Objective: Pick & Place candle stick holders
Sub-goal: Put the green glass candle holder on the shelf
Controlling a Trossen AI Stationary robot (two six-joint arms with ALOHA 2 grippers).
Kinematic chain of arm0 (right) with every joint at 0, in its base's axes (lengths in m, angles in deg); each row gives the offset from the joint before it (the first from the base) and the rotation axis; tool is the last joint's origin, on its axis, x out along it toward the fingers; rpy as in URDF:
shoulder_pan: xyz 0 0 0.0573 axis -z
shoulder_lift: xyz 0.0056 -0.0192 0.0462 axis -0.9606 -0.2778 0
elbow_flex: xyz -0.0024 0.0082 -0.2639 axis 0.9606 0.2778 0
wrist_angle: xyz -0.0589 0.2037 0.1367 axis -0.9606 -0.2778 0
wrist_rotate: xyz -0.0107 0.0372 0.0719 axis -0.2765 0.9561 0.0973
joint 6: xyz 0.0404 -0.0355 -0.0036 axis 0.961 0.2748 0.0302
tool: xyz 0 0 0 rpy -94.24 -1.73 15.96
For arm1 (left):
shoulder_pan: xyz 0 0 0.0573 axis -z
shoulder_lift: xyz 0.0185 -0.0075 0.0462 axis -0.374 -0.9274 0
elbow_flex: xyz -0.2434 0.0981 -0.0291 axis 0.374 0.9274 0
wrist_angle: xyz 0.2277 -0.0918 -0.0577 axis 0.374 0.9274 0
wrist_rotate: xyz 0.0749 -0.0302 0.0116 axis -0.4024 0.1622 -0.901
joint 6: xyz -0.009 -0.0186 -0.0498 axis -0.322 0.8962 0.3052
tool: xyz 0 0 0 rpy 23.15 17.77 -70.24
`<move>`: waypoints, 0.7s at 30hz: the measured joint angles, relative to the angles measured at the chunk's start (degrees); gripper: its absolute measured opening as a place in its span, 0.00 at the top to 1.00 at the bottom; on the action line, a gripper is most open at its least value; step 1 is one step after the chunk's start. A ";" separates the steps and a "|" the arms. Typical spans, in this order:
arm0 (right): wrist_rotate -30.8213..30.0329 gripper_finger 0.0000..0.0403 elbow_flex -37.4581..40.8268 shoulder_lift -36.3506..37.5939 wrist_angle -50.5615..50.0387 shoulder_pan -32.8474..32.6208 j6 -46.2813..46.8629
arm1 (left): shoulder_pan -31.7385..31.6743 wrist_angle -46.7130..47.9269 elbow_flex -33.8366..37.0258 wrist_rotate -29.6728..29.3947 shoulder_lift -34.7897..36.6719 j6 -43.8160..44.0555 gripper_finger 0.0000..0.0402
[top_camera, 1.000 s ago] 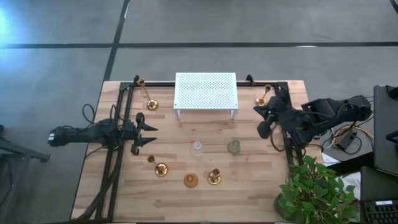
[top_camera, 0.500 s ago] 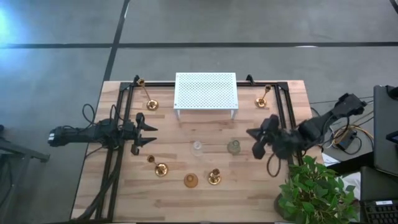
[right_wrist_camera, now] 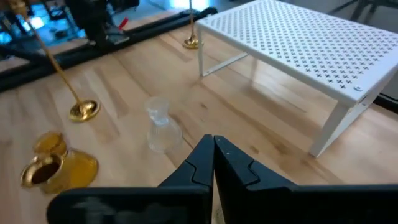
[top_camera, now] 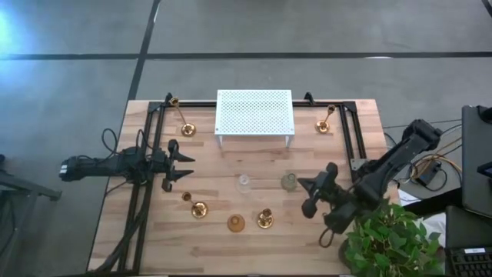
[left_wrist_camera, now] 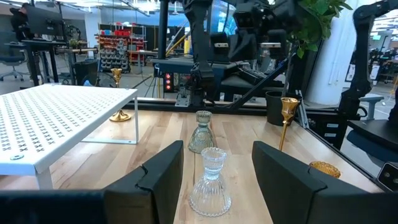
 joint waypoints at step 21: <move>9.51 0.98 7.07 -2.32 -18.17 0.68 28.98 | -0.02 0.04 0.00 0.00 0.00 -0.02 0.51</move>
